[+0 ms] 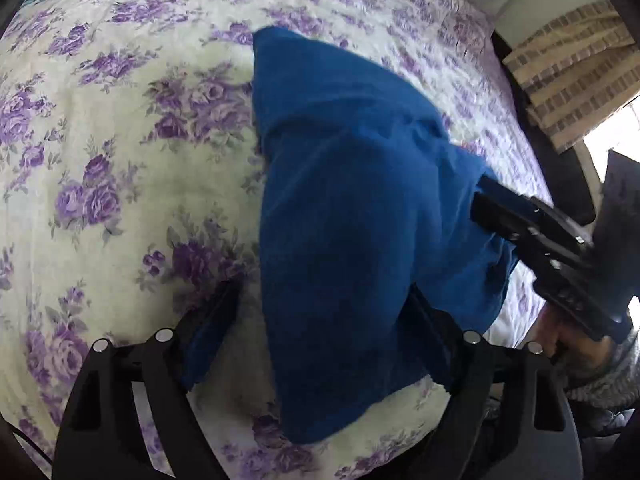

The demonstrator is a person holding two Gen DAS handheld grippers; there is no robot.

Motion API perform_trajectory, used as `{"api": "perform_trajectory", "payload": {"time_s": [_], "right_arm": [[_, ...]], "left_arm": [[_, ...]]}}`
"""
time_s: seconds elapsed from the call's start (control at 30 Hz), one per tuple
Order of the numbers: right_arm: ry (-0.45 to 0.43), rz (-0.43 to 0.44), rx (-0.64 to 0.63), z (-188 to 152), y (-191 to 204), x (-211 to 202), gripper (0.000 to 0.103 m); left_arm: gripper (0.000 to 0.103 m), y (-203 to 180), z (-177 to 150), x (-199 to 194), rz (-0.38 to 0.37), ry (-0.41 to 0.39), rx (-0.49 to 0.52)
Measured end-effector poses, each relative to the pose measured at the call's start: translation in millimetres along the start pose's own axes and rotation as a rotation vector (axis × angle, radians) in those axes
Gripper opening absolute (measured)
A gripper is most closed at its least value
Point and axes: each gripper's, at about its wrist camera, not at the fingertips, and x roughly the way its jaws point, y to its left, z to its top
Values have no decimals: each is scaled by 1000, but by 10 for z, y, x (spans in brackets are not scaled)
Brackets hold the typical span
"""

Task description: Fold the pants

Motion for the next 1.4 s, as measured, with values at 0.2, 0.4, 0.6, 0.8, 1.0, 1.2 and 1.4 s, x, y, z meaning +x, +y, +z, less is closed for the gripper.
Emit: {"api": "perform_trajectory", "payload": {"time_s": [0.2, 0.4, 0.6, 0.8, 1.0, 1.2, 1.4], "right_arm": [[-10, -24, -62, -22, 75, 22, 43], [-123, 42, 15, -73, -17, -551, 70], [-71, 164, 308, -227, -560, -581, 72], [-8, 264, 412, -273, -826, -376, 77], [79, 361, 376, -236, -944, -108, 81], [151, 435, 386, -211, -991, 108, 82], [160, 409, 381, -161, -899, 127, 84]], "left_arm": [[84, -91, 7, 10, 60, -4, 29], [81, -115, 82, -403, 34, -103, -11], [81, 121, 232, -399, -38, -106, -167], [81, 120, 266, -303, 3, -105, -198], [84, 4, 261, -255, 101, -137, -222], [87, -104, 228, -235, 202, -162, -250], [88, -163, 234, -257, 254, -173, -205]]}}
